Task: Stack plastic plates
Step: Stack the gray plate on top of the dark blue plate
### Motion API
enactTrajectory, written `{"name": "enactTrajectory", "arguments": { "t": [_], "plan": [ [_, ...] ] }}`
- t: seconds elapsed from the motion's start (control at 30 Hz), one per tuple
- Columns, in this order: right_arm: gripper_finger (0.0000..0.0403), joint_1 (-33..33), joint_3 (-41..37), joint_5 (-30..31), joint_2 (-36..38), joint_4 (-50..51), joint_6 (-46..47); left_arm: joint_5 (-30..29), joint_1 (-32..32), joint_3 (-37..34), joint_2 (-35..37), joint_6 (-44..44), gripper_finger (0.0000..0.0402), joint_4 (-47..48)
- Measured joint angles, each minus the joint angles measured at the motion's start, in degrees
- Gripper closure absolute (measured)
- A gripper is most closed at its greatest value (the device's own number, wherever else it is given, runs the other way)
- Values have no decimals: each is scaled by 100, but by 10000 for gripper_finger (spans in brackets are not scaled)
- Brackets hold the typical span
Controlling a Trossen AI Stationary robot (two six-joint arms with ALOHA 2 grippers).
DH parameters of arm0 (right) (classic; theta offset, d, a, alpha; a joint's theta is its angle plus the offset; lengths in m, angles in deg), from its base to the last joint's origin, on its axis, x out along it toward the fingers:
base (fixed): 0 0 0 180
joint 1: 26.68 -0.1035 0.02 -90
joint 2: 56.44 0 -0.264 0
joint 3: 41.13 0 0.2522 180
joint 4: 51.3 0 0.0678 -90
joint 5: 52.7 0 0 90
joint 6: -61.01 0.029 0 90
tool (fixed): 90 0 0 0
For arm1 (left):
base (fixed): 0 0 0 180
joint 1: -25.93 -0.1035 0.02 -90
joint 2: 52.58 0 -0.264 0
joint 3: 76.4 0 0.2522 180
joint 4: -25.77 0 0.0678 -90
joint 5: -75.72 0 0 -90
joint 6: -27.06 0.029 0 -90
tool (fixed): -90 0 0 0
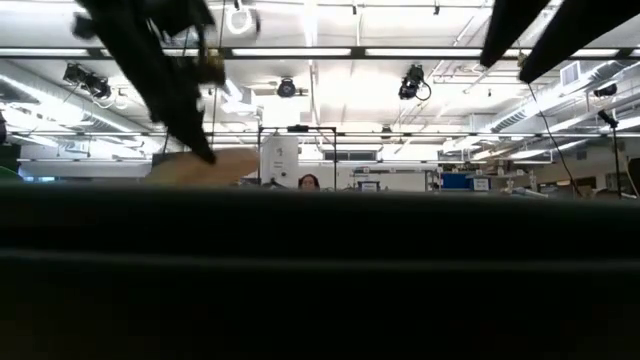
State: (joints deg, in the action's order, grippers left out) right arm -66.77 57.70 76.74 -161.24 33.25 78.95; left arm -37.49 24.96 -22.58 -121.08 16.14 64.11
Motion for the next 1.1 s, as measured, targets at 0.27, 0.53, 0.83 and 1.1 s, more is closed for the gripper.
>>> {"name": "enactTrajectory", "arguments": {
  "t": [0.27,0.53,0.83,1.1],
  "plan": [
    [199,395,-1,2,8,-33,-631,-15,2551,1308,-599,-20,389,28],
    [199,478,0,937,783,119,-153,214,3610,2555,-2252,876,389,-791],
    [199,411,2,1153,1682,1,1435,687,3751,3364,-3763,1059,389,-1222],
    [199,378,0,1012,1506,-177,1223,758,4116,3815,-4144,813,389,-1277]
  ]
}}
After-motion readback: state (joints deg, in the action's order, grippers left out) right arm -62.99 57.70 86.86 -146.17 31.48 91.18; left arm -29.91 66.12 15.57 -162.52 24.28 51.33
